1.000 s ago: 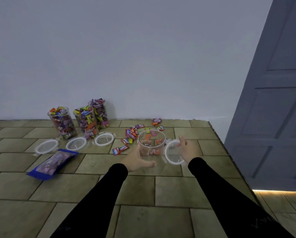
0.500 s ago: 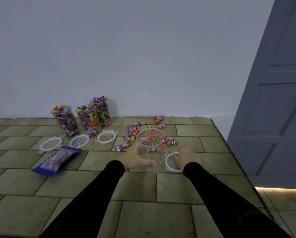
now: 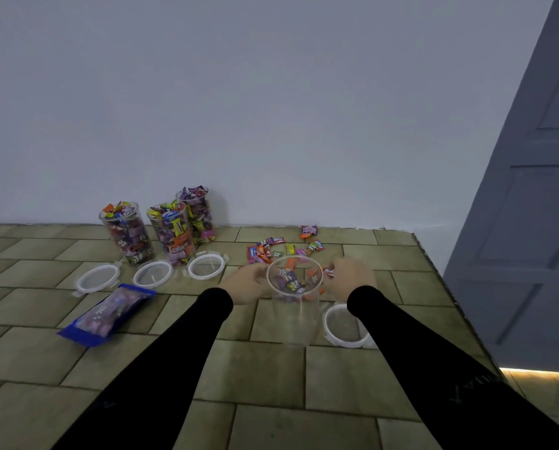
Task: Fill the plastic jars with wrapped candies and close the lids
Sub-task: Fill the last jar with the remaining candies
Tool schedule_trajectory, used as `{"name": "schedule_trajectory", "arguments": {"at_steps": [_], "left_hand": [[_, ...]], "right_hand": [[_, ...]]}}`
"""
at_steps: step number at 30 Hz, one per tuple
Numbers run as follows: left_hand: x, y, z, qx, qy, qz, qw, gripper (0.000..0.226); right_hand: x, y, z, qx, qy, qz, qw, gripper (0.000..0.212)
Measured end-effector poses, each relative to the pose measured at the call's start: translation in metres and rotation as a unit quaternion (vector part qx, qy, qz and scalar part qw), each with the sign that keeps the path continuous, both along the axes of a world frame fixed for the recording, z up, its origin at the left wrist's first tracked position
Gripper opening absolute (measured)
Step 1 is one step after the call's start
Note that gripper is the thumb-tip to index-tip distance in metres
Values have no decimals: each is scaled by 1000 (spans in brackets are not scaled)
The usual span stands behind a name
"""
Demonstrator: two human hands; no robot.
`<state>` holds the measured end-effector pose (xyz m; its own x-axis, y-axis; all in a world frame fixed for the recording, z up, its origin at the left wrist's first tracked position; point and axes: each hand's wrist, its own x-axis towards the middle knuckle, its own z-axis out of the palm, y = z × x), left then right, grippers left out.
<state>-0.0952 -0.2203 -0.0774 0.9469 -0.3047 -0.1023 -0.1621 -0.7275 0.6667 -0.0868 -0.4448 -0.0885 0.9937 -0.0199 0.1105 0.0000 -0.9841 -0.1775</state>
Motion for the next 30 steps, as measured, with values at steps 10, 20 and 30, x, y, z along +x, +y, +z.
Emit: {"name": "schedule_trajectory", "arguments": {"at_steps": [10, 20, 30], "left_hand": [[62, -9, -22, 154, -108, 125, 974, 45], [138, -22, -53, 185, -68, 174, 965, 64], [164, -38, -74, 234, -121, 133, 955, 60]], "right_hand": [[74, 11, -9, 88, -15, 59, 994, 31], [162, 25, -37, 109, -19, 107, 988, 53], [191, 32, -67, 8, 28, 105, 994, 72]]}}
